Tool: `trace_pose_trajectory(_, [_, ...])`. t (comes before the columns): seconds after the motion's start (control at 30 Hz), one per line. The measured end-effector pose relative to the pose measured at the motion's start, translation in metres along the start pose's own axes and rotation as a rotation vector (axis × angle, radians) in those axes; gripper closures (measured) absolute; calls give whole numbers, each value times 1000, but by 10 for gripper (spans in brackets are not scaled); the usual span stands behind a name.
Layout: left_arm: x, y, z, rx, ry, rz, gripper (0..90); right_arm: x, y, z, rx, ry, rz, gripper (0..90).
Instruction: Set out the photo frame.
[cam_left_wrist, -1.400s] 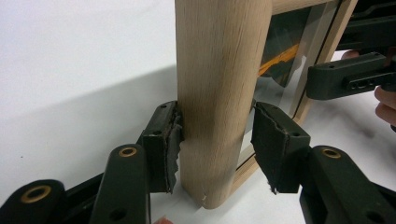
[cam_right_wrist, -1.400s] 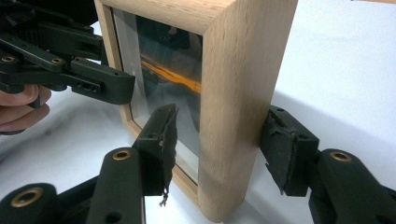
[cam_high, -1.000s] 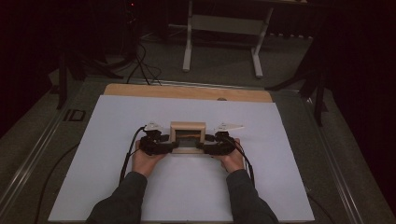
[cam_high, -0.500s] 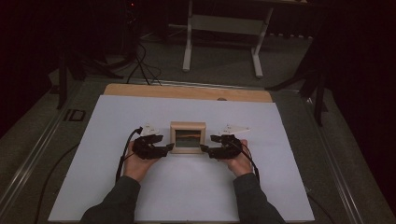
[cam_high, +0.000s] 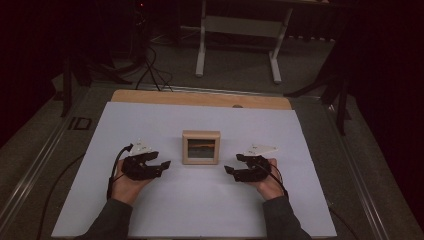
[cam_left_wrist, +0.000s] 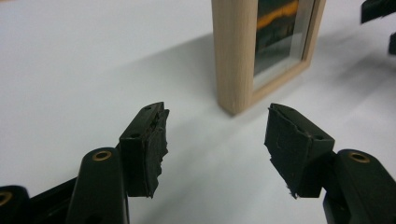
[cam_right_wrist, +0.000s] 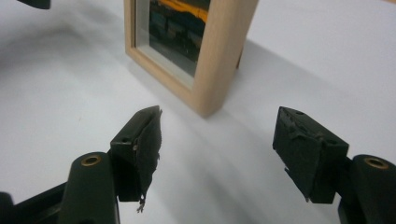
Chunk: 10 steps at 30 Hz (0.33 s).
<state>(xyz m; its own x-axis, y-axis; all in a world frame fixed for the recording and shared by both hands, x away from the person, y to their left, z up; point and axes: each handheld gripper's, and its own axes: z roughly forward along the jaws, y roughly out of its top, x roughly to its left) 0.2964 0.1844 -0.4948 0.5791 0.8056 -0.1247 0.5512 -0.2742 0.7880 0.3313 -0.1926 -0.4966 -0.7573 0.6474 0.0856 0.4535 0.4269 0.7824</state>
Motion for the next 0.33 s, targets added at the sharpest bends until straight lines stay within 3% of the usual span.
trace_pose_trajectory(0.33, [7, -32, -20, 21, 51, 5, 385, -2, -30, -23, 21, -58, 27, 284])
